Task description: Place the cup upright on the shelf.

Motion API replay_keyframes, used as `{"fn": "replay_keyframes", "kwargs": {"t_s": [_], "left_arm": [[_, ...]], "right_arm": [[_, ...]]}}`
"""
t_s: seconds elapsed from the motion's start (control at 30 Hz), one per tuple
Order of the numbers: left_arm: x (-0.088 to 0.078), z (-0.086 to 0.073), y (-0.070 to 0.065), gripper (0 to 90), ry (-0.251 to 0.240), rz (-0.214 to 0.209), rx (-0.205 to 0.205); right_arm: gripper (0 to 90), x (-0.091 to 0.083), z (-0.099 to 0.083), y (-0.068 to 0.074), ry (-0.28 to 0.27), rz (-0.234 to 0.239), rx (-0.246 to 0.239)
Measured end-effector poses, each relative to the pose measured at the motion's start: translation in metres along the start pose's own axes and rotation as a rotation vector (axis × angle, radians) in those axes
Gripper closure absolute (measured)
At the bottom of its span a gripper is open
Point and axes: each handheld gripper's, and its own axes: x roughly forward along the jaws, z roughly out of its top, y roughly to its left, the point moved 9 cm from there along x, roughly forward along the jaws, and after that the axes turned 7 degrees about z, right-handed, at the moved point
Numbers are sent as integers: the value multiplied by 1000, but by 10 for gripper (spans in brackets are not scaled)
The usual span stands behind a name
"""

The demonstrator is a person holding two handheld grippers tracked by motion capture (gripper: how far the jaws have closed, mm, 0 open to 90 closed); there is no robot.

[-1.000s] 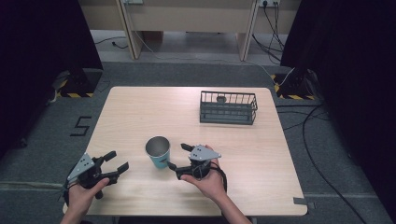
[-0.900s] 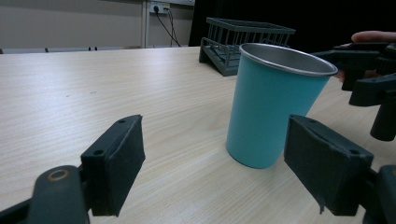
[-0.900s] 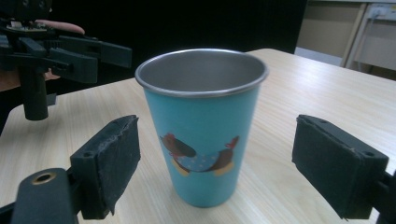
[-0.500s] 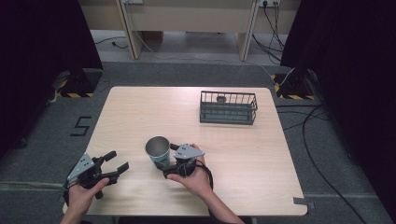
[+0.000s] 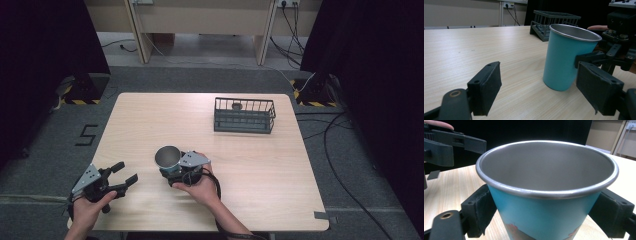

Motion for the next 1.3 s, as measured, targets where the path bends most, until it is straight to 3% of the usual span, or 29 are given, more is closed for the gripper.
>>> {"fn": "replay_keyframes", "kwargs": {"t_s": [0.33,0.6,1.3], "left_arm": [[0,0,0,195,-1,0,-1],[0,0,0,196,-1,1,-2],[0,0,1,197,3,5,-3]], "right_arm": [[162,-13,7,-3,-35,1,23],[163,-33,24,-16,-67,-35,16],[163,-91,59,-71,-155,-201,28]]}}
